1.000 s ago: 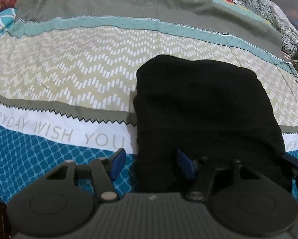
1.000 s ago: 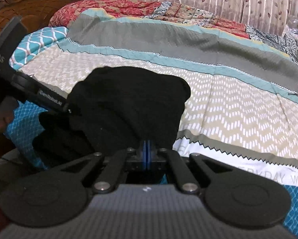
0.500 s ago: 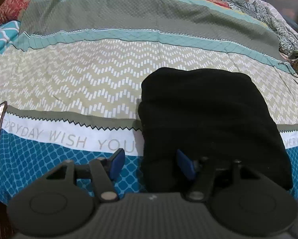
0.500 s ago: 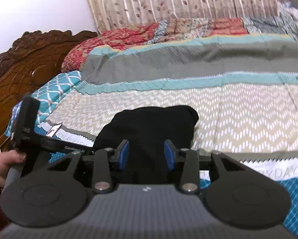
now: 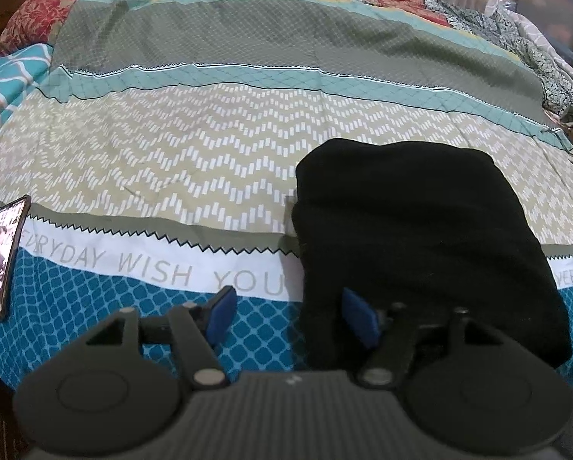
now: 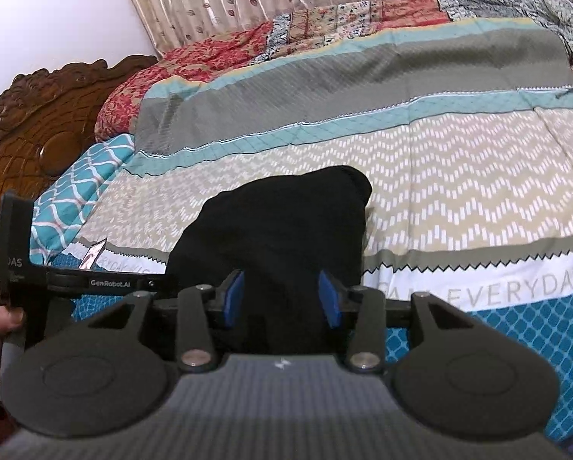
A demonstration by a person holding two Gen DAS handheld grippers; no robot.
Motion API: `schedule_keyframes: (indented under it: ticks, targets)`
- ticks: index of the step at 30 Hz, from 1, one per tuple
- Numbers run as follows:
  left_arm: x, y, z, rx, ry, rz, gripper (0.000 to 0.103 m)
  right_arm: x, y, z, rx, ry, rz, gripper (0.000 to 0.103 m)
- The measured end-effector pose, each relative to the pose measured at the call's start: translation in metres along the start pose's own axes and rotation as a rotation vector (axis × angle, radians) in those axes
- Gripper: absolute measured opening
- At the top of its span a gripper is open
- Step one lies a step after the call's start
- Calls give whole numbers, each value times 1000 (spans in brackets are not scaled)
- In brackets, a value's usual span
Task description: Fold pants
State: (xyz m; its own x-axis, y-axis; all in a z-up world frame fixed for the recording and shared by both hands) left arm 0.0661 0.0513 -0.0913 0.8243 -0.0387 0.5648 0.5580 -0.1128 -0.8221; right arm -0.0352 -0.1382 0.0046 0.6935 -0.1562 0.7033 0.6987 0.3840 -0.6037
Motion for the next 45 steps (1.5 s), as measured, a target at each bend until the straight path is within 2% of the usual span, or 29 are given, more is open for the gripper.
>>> schedule_keyframes:
  ticks: [8, 17, 23, 24, 26, 28, 33, 35, 40, 45]
  targets:
    - [-4, -6, -11, -35, 3, -3, 64, -5, 1, 11, 9, -9, 18, 47]
    - [-5, -18, -21, -63, 19, -26, 64, -8, -5, 23, -21, -45, -2, 48]
    - [0, -25, -9, -53, -14, -41, 64, -6, -8, 17, -49, -11, -29, 49]
    - [0, -26, -6, -52, -21, -43, 65, -7, -8, 17, -51, -3, -30, 49]
    - [2, -27, 0, -68, -47, -44, 77, -7, -8, 14, -50, 10, -30, 50]
    - [4, -29, 6, -102, -84, -46, 82, -8, -8, 13, -51, 17, -32, 51]
    - [4, -26, 12, -205, -165, -8, 86, -9, -10, 5, -57, 72, -46, 57]
    - [1, -22, 13, -179, -161, 4, 86, -10, -9, -1, -57, 105, -42, 57]
    - [-3, -15, 6, -72, -69, -3, 86, -17, -5, -10, -59, 157, -11, 59]
    - [-9, -7, -4, -59, -47, 16, 86, -29, 5, -8, -35, 181, 51, 63]
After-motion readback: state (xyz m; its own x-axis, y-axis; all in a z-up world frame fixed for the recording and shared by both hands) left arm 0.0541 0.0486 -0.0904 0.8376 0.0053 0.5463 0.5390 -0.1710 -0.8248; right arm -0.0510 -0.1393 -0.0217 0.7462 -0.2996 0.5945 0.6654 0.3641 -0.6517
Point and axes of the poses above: each gripper's, at about its wrist camera, not at the fingertips, and y roughly the way its jaws point, z to its left, x to its top, the point moved 10 cm from there along y, roughly the way its jaws point, and after that the axes turned 1 degree about -y, right-handed, at the moved point
